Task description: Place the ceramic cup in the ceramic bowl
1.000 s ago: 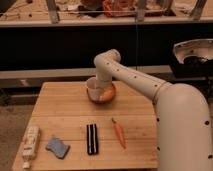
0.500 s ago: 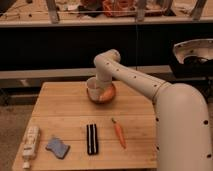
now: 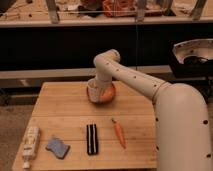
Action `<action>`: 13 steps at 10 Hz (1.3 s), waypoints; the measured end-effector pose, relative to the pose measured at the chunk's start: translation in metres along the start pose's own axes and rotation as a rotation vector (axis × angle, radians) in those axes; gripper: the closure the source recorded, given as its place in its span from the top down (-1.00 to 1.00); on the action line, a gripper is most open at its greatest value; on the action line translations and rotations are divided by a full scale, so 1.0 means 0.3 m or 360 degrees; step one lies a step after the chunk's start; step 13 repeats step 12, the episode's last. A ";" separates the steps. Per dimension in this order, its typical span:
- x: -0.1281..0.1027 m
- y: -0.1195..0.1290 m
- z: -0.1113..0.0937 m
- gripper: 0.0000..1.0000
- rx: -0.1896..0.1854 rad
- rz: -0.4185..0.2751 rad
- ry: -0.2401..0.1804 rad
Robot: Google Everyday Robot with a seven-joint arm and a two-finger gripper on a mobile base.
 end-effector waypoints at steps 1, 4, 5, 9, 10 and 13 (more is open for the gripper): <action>0.000 0.001 0.001 -0.13 -0.0001 0.0001 0.0000; 0.000 0.005 0.003 -0.18 -0.0008 0.0007 0.0002; -0.001 0.005 0.004 -0.03 -0.0007 0.0010 0.0004; -0.002 0.006 0.007 0.50 -0.0006 0.0012 0.0008; -0.001 0.008 0.008 0.41 -0.0006 0.0014 0.0010; 0.002 0.003 0.004 0.41 -0.0005 0.0012 0.0016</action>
